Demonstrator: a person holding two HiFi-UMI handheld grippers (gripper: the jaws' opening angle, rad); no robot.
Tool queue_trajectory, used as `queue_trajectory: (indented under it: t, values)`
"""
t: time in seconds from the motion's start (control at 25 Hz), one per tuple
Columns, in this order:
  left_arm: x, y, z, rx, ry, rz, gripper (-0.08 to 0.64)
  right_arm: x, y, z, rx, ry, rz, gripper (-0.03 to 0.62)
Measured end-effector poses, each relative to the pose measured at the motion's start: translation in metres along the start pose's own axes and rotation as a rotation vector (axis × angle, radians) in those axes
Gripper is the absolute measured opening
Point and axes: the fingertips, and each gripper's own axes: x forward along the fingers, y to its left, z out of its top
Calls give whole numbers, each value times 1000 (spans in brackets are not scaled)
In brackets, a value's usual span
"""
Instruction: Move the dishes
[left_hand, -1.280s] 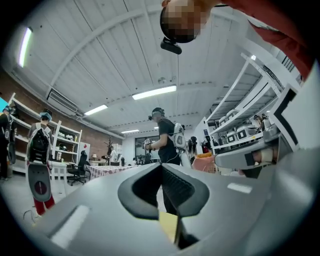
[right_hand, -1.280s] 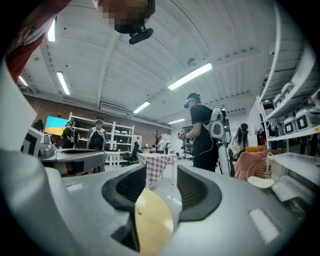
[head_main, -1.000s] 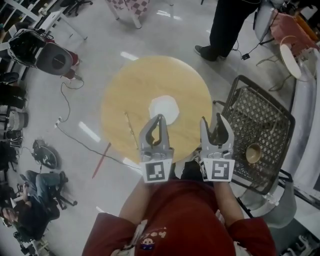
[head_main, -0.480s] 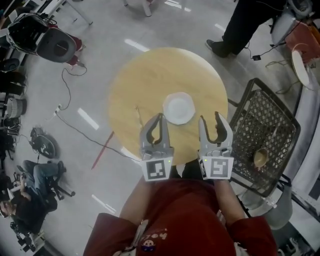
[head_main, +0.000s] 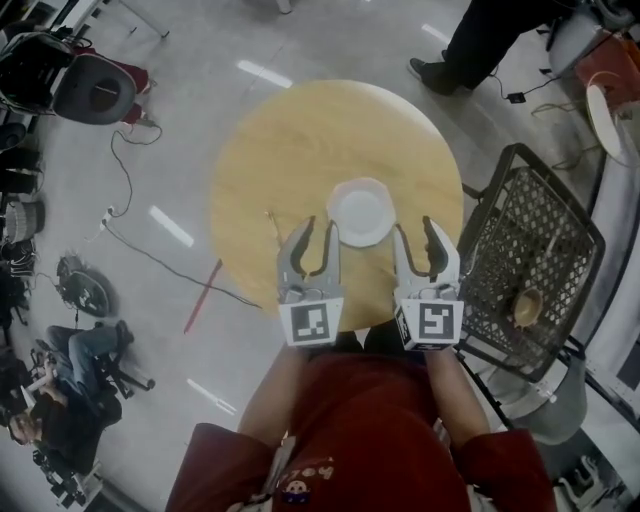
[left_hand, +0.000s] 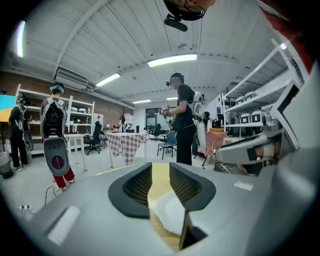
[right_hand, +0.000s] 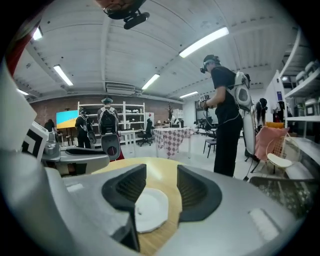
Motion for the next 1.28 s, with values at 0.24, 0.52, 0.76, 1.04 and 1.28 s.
queue_trajectory:
  t: [0.24,0.52,0.76,1.04,1.28]
  values:
    - [15,-6,-37,-3,133,-58,181,13,-8,-39,75,137,-17,179]
    - [28,-5,-83,-26,327,-110,218,31,-1,-92,175,347,-3,179]
    - [37,-4,-116,-35,452,-149,230,42,3,-115,201,426,-19,179]
    - [46,-8,-139,-21,553,-188,238,51,-1,-139,237,503,-27,179]
    - [50,-10,-151,-19,591,-204,238,54,2,-150,267,539,-13,179]
